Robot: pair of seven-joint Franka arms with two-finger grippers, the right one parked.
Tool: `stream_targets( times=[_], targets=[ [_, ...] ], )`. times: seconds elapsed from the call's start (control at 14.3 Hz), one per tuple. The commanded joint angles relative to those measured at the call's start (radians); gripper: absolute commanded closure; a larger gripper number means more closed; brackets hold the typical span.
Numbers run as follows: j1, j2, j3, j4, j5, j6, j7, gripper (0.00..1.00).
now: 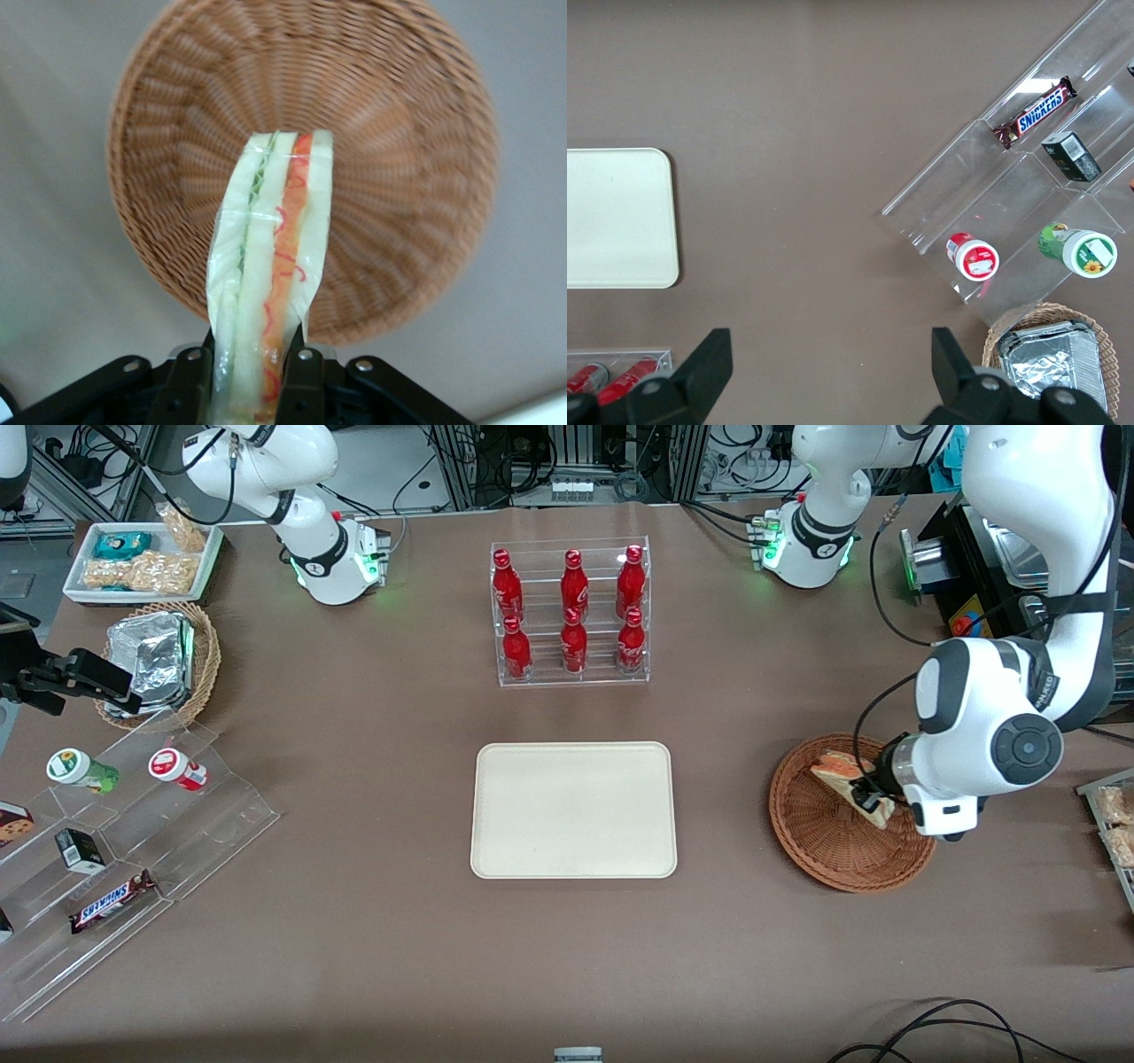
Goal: Place sandwich from basket to tray
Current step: 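Carry the sandwich with the left gripper over the cream tray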
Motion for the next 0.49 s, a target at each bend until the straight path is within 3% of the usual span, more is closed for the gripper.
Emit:
stream_targets(
  times=[0.0,0.14,0.42],
  targets=[
    [-0.164,0.070,0.007,0.040,0.012,0.078,0.049,0.96],
    [-0.262,0.146,0.007,0.086,0.041,0.172,0.127,0.95],
    [-0.400,0.297,0.007,0.293,0.035,0.190,0.186,0.90]
  ],
)
